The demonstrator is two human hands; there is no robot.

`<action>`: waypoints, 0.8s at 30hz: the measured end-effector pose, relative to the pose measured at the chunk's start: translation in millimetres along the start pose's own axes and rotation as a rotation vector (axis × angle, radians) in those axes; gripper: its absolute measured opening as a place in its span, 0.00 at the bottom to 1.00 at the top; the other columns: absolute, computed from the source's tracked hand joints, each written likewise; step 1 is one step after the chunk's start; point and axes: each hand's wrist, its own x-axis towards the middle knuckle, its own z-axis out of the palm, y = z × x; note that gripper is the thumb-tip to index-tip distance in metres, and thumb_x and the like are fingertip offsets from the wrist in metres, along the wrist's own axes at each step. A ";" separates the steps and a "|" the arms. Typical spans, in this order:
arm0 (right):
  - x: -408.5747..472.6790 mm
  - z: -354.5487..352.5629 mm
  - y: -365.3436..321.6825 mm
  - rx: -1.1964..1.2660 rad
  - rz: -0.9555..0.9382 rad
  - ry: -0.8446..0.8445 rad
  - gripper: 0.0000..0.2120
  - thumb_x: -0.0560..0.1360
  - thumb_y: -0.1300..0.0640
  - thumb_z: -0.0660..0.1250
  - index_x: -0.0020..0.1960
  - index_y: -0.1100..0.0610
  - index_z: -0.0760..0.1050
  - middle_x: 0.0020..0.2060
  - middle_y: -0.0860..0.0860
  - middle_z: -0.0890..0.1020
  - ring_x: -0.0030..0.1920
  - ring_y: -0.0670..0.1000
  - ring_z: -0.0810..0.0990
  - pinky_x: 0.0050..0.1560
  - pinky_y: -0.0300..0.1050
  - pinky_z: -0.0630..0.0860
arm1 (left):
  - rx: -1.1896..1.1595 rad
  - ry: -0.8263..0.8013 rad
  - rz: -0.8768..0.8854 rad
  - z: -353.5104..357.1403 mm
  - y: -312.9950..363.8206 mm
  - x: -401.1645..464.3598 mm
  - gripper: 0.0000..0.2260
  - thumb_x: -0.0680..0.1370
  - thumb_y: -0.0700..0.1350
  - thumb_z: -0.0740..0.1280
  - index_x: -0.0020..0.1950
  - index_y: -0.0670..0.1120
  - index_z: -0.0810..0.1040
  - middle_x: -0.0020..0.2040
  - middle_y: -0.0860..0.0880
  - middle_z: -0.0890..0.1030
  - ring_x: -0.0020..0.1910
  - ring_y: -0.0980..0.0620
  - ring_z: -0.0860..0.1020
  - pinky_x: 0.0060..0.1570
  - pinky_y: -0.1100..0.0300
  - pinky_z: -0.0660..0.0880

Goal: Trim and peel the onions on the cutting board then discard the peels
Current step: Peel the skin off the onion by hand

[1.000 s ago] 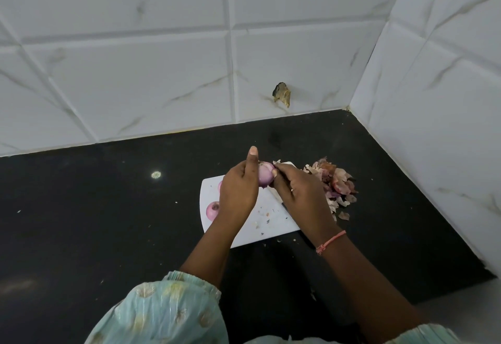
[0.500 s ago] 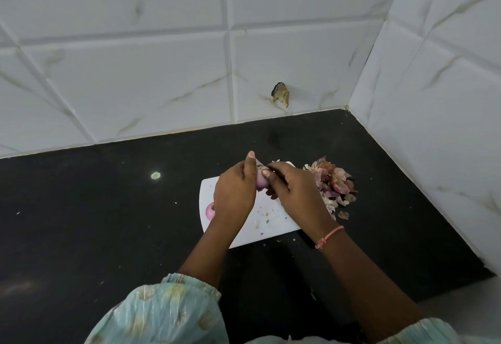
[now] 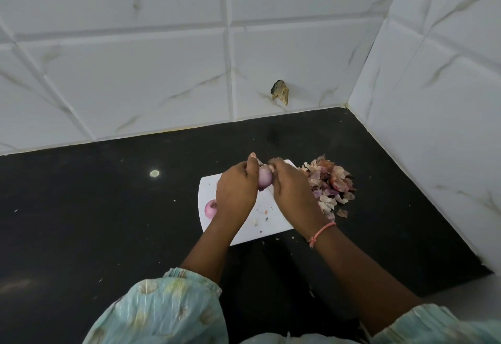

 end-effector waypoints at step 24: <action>-15.7 -15.1 52.6 0.028 0.147 0.210 0.15 0.80 0.51 0.64 0.66 0.53 0.74 0.61 0.49 0.76 0.62 0.45 0.74 0.59 0.38 0.73 | -0.904 -0.601 -0.568 4.7 -8.6 2.1 0.30 0.80 0.70 0.52 0.45 0.44 0.74 0.31 0.49 0.70 0.26 0.55 0.63 0.25 0.65 0.60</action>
